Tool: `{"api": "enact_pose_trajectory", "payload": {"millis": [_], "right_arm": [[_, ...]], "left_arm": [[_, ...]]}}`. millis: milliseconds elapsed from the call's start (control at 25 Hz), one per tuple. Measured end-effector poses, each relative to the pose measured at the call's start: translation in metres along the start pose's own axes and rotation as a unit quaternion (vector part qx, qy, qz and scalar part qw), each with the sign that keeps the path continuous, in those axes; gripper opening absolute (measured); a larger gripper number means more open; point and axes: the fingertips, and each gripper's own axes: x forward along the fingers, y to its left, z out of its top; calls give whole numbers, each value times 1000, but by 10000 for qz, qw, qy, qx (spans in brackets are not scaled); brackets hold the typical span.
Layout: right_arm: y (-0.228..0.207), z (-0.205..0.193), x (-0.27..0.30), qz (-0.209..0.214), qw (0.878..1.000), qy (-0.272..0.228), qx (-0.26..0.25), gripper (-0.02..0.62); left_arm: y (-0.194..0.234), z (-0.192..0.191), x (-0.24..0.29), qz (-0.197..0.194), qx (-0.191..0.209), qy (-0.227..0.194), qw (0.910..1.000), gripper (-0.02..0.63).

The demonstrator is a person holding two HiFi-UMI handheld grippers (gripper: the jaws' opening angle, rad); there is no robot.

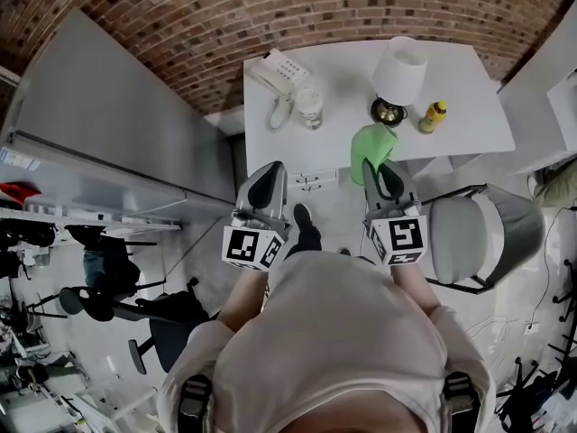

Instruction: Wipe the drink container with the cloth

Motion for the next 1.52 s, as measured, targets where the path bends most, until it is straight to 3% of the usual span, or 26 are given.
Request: {"api": "enact_pose_trajectory", "payload": {"millis": [320,640,800,920,1200,1520], "right_arm": [[-17,-16,87,-235,9994,239,-3,43],[-36,-27,180,-588,9973,437,-16,43],[-40,-28,207,-553,9976,420,-60,43],[-45,-34,219,-440,9979,481,-42,43],[-67,-47,238,-73,9980,595,-206,43],[-83,-73,255,456,9946,835,-411,43]], "left_arm": [[66,-33,78,-496,-112,285,9983,11],[128,-49,153,-1350,129,197,9906,11],[142,-60,177,-1601,168,264,9866,11],[144,-71,188,-1643,132,370,9856,11],[143,-91,210,-1267,92,532,9905,11],[129,-167,238,-1266,-17,1597,9790,11]]}}
